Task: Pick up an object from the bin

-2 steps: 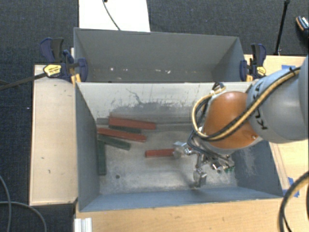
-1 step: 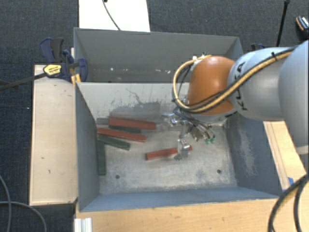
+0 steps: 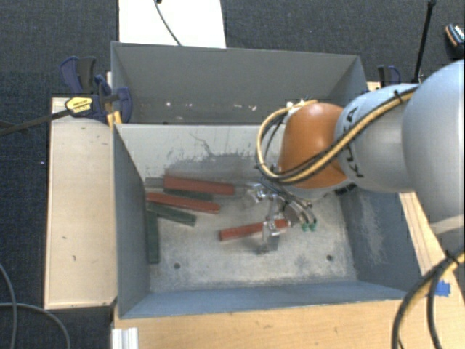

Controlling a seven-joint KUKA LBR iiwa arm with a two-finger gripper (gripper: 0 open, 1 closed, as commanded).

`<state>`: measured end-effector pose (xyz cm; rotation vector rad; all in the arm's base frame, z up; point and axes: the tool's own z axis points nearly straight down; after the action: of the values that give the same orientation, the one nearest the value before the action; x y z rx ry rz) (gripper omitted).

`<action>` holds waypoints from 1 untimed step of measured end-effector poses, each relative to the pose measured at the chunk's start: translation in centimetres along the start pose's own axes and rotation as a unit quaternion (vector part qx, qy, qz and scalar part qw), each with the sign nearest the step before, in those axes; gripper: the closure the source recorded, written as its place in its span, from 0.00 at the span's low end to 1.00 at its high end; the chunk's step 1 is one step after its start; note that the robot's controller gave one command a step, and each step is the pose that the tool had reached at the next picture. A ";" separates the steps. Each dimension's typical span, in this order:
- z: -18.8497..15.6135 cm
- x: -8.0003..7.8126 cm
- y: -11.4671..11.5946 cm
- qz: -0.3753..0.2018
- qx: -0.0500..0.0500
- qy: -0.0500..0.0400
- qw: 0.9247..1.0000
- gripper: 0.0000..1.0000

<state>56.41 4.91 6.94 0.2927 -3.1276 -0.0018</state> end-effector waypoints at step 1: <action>-0.1 -0.1 0.0 -0.002 0.000 -0.001 1.000 0.00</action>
Offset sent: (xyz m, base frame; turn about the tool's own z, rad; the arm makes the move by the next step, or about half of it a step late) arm 0.0000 0.0000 0.0000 0.0000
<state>56.48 4.91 7.00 0.3004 -3.1286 -0.0006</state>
